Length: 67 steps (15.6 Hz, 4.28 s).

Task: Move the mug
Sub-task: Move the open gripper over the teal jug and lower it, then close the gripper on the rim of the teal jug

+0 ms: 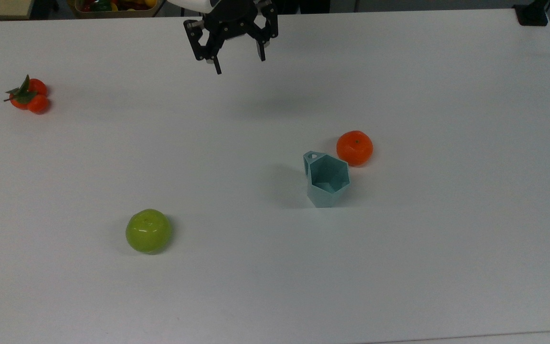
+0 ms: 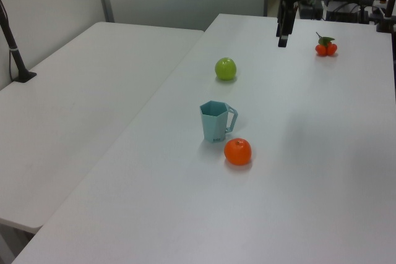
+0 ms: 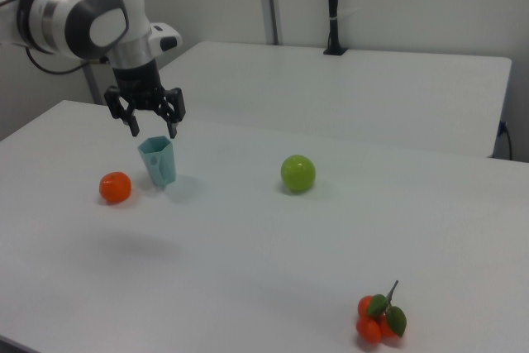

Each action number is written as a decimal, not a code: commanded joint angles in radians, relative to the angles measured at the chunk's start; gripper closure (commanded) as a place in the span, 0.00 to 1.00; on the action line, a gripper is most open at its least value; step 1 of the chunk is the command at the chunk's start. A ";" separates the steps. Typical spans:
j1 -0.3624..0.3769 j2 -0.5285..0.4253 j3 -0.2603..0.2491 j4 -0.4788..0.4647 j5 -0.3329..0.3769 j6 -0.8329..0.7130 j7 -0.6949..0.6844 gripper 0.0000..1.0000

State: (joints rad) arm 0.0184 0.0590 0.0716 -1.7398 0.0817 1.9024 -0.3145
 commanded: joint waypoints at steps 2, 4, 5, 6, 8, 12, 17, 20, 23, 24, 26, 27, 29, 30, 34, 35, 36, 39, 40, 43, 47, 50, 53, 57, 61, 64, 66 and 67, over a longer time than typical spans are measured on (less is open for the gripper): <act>0.012 -0.005 0.022 -0.098 0.015 0.125 -0.014 0.21; 0.011 -0.004 0.045 -0.121 0.023 0.162 -0.015 0.21; 0.011 -0.005 0.053 -0.142 0.023 0.199 -0.015 0.21; 0.012 -0.005 0.059 -0.165 0.023 0.243 -0.015 0.21; 0.012 -0.002 0.068 -0.197 0.023 0.314 -0.015 0.22; 0.012 0.034 0.100 -0.219 0.023 0.398 -0.015 0.26; 0.034 0.085 0.100 -0.218 0.023 0.472 -0.015 0.30; 0.037 0.107 0.103 -0.218 0.021 0.507 -0.015 0.30; 0.043 0.139 0.103 -0.218 0.021 0.561 -0.014 0.30; 0.051 0.150 0.103 -0.216 0.021 0.573 -0.014 0.30; 0.061 0.171 0.103 -0.211 0.020 0.592 -0.014 0.30; 0.063 0.182 0.103 -0.210 0.012 0.612 -0.005 0.30; 0.069 0.206 0.103 -0.204 0.001 0.639 0.014 0.30; 0.077 0.216 0.103 -0.198 -0.003 0.649 0.015 0.30; 0.083 0.258 0.105 -0.181 -0.029 0.685 0.038 0.30; 0.084 0.265 0.103 -0.181 -0.049 0.702 0.055 0.30; 0.084 0.275 0.103 -0.181 -0.074 0.714 0.073 0.30; 0.094 0.305 0.105 -0.156 -0.125 0.725 0.120 0.34; 0.095 0.312 0.103 -0.149 -0.126 0.727 0.127 0.35; 0.095 0.335 0.103 -0.127 -0.131 0.727 0.130 0.47; 0.097 0.344 0.103 -0.122 -0.132 0.727 0.130 0.50; 0.098 0.346 0.105 -0.122 -0.132 0.727 0.130 0.54; 0.103 0.346 0.103 -0.122 -0.132 0.727 0.130 0.60; 0.103 0.346 0.108 -0.122 -0.137 0.727 0.126 0.80; 0.103 0.346 0.119 -0.127 -0.165 0.725 0.127 1.00; 0.101 0.340 0.119 -0.130 -0.163 0.722 0.130 1.00; 0.097 0.326 0.122 -0.130 -0.154 0.715 0.133 1.00; 0.095 0.312 0.122 -0.133 -0.149 0.715 0.137 1.00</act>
State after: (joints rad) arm 0.1112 0.4020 0.1910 -1.8644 -0.0616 2.6126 -0.2100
